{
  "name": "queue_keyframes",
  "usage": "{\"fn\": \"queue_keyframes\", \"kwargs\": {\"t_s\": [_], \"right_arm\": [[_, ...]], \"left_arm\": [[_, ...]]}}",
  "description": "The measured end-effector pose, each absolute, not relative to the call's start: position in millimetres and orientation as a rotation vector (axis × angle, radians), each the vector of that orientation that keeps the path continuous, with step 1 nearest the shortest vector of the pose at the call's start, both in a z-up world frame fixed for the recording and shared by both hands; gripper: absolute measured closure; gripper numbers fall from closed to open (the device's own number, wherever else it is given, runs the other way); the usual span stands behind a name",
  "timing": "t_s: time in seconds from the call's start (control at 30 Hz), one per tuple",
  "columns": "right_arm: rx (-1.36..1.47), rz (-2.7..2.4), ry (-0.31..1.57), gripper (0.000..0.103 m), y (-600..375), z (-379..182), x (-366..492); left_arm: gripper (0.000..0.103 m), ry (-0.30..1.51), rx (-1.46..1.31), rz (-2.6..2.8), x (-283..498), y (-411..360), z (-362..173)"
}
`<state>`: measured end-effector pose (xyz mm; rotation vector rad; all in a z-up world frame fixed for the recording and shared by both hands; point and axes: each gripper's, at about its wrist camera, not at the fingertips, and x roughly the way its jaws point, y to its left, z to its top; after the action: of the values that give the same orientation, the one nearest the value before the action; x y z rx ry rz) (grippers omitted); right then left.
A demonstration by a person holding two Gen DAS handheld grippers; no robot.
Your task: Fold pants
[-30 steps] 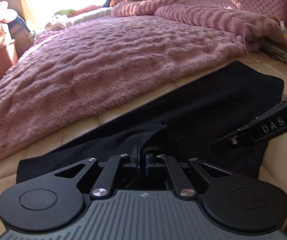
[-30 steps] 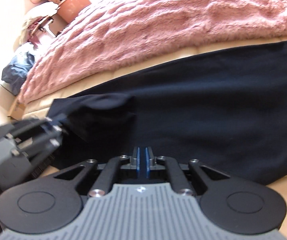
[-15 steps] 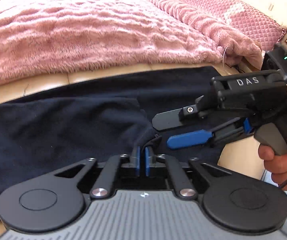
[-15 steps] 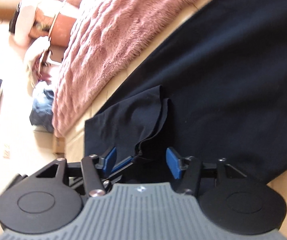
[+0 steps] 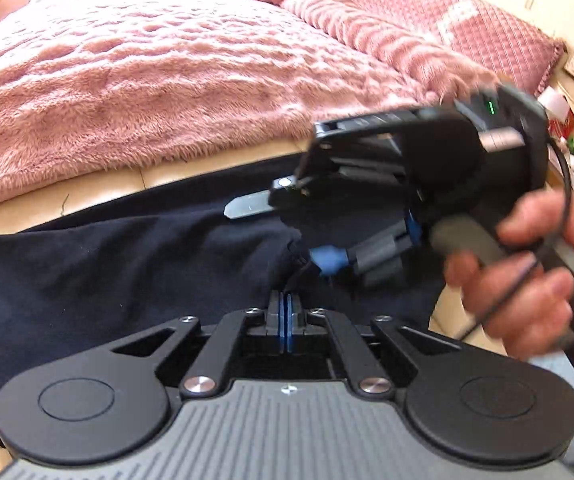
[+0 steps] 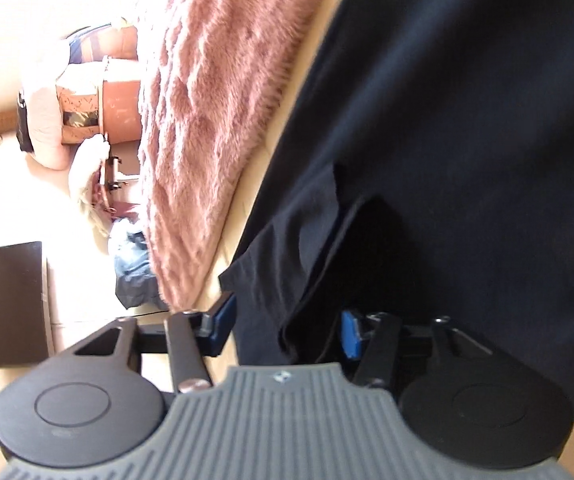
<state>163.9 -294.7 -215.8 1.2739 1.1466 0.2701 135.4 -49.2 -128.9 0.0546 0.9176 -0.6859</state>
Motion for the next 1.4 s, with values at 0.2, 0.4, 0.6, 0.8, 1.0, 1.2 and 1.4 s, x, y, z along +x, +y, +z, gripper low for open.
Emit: {"fn": "queue_keyframes", "kwargs": {"t_s": [0.2, 0.4, 0.6, 0.8, 1.0, 1.2, 1.4], "right_arm": [[1.014, 0.251, 1.181, 0.096, -286.8, -200.5, 184.5], [0.811, 0.262, 1.159, 0.103, -274.1, -183.9, 186.4], [0.56, 0.362, 1.071, 0.103, -245.5, -123.9, 182.8], [0.367, 0.469, 0.94, 0.103, -235.2, -29.2, 183.5], [0.258, 0.513, 0.894, 0.103, -265.3, 57.5, 189.3], [0.206, 0.433, 0.913, 0.103, -336.8, 108.0, 191.8], [0.232, 0.245, 1.018, 0.103, -435.8, 64.4, 185.0]], "left_arm": [[0.098, 0.955, 0.047, -0.689, 136.4, -47.7, -134.7], [0.085, 0.92, 0.007, -0.644, 136.2, -28.0, -121.4], [0.084, 0.806, -0.066, -0.435, 143.9, 27.5, -86.1], [0.084, 0.727, -0.11, -0.267, 154.9, 76.0, -53.7], [0.084, 0.701, -0.144, -0.237, 162.7, 83.6, -49.0], [0.084, 0.722, -0.145, -0.295, 170.3, 59.7, -63.9], [0.084, 0.8, -0.094, -0.338, 191.3, 24.3, -94.7]]}}
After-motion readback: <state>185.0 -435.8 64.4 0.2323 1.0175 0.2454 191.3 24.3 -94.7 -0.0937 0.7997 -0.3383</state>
